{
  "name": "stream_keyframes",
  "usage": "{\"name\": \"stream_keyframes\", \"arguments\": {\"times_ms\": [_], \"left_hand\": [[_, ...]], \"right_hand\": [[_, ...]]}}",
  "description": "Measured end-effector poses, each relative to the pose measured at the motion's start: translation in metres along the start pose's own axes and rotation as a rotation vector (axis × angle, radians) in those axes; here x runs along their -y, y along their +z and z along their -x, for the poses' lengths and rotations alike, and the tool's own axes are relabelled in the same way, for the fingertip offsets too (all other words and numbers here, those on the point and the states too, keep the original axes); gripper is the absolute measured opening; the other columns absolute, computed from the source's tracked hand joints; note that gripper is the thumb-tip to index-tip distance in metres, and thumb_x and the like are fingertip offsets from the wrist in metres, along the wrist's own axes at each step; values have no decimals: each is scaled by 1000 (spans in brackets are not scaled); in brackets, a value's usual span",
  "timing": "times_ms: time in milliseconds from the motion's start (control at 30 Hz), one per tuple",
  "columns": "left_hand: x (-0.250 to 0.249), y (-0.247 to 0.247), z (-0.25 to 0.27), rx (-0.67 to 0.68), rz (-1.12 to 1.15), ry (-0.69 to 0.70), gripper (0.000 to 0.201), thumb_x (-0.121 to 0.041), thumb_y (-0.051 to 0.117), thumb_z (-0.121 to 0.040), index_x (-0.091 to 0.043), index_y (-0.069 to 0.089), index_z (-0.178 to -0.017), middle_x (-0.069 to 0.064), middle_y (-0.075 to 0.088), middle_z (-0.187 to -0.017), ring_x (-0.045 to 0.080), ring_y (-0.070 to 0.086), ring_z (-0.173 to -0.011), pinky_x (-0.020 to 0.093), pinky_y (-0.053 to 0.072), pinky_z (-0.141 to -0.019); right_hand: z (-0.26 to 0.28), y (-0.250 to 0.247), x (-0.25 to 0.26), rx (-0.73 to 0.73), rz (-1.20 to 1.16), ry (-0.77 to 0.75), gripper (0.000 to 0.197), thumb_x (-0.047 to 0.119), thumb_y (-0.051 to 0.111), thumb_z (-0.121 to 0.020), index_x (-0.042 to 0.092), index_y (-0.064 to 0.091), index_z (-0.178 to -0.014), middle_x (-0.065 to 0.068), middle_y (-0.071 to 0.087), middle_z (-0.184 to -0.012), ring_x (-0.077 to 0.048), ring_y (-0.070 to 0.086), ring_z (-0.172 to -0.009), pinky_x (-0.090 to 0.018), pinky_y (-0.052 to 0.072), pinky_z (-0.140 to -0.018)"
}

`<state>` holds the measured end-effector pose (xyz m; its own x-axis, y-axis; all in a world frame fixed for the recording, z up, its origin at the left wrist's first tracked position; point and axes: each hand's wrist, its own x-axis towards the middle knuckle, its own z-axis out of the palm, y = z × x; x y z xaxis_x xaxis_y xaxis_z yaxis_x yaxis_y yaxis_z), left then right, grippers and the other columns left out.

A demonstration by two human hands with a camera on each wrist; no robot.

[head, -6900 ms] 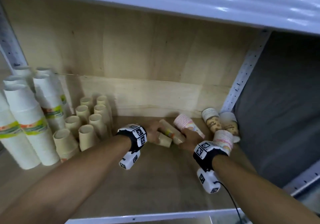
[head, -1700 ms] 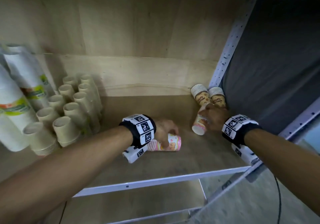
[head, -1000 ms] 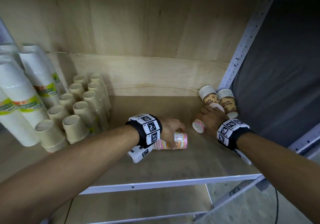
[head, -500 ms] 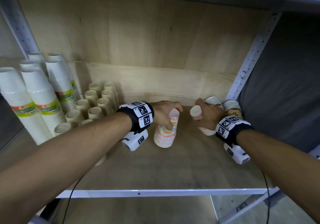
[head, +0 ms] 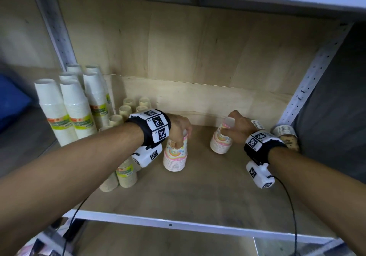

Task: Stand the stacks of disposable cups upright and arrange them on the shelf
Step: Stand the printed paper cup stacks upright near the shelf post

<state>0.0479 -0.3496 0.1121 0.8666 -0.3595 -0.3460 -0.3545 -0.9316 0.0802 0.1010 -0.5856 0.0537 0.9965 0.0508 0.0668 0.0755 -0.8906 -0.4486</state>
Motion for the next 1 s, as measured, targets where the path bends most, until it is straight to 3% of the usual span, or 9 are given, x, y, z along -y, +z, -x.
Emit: {"name": "stream_keyframes", "arguments": {"times_ms": [333, 467, 567, 733, 867, 1000], "left_hand": [[12, 5, 6, 102, -92, -45, 53, -15, 73, -81, -19, 55, -131, 2, 55, -131, 22, 54, -117, 27, 47, -81], [14, 5, 10, 109, -85, -44, 53, -13, 71, -82, -19, 55, -132, 2, 56, -128, 19, 55, -106, 25, 44, -77], [13, 2, 12, 83, -42, -39, 52, -16, 71, -82, -19, 55, -132, 1, 58, -126, 16, 54, -99, 25, 46, -76], [7, -5, 8, -35, 42, -37, 53, -33, 74, -81, -27, 53, -129, -5, 51, -116, 16, 52, -103, 28, 45, -79], [-2, -12, 1, -82, 60, -12, 50, -41, 74, -78, -31, 56, -124, -7, 52, -114, 17, 54, -103, 29, 46, -83], [-18, -19, -7, -108, 66, 42, 47, -40, 74, -79, -30, 58, -121, -13, 47, -91, 15, 52, -96, 28, 43, -78]], "right_hand": [[-6, 16, 19, 50, 45, -74, 58, 30, 72, -78, 18, 45, -127, -12, 62, -117, -31, 60, -105, -39, 53, -86], [-6, 18, 20, 50, 73, -74, 65, 32, 70, -80, 19, 41, -136, -12, 58, -126, -30, 56, -114, -34, 48, -88], [-4, 14, 17, 49, 86, -58, 69, 35, 70, -79, 20, 40, -139, -11, 56, -128, -30, 54, -116, -33, 47, -89], [0, 4, 8, 53, 89, -30, 72, 28, 72, -79, 17, 37, -141, -12, 55, -132, -29, 54, -117, -34, 47, -91], [5, -6, -2, 54, 96, 2, 80, 31, 72, -79, 19, 31, -147, -15, 51, -138, -29, 49, -126, -37, 45, -100], [12, -20, -14, 32, 90, 30, 79, 33, 71, -81, 19, 30, -147, -15, 50, -139, -29, 50, -126, -38, 45, -102]]}}
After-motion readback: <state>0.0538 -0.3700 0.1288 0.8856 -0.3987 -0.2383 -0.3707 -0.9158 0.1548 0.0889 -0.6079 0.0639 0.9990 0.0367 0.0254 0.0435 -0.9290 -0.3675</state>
